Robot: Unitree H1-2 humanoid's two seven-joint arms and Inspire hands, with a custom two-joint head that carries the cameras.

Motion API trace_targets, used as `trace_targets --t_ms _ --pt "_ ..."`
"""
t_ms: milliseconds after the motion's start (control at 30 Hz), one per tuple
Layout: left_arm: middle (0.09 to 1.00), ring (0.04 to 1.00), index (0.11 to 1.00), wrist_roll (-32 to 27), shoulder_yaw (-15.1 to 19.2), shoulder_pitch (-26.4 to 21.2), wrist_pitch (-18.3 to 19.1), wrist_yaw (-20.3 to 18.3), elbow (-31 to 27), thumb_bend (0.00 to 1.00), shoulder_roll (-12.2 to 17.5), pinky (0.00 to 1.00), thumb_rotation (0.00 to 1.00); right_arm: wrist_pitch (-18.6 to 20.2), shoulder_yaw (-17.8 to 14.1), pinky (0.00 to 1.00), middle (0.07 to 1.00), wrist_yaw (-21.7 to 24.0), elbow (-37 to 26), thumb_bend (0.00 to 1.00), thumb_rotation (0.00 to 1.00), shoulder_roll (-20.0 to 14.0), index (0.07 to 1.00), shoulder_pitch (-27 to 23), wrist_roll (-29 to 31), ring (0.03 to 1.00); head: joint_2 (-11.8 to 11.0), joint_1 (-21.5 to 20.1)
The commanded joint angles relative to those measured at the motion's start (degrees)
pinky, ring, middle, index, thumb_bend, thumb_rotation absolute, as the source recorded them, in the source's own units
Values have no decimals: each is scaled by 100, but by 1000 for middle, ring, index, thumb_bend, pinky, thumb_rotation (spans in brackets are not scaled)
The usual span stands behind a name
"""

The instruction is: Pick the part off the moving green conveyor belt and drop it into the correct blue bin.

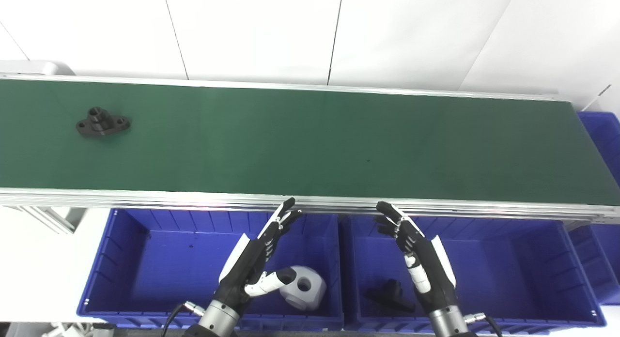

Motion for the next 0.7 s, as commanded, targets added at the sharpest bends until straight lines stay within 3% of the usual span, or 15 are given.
trace_targets --t_ms 0,667 --pt "940 968 985 -12 11 -80 -194 54 -123 1000 -40 977 791 -333 -79 799 886 69 -196 918 1000 28 872 -1 45 843 -7 2" --pt "940 962 978 16 20 -34 -250 63 -172 996 -86 958 763 -335 -161 775 864 144 -74 890 989 10 855 -42 -134 823 -80 60"
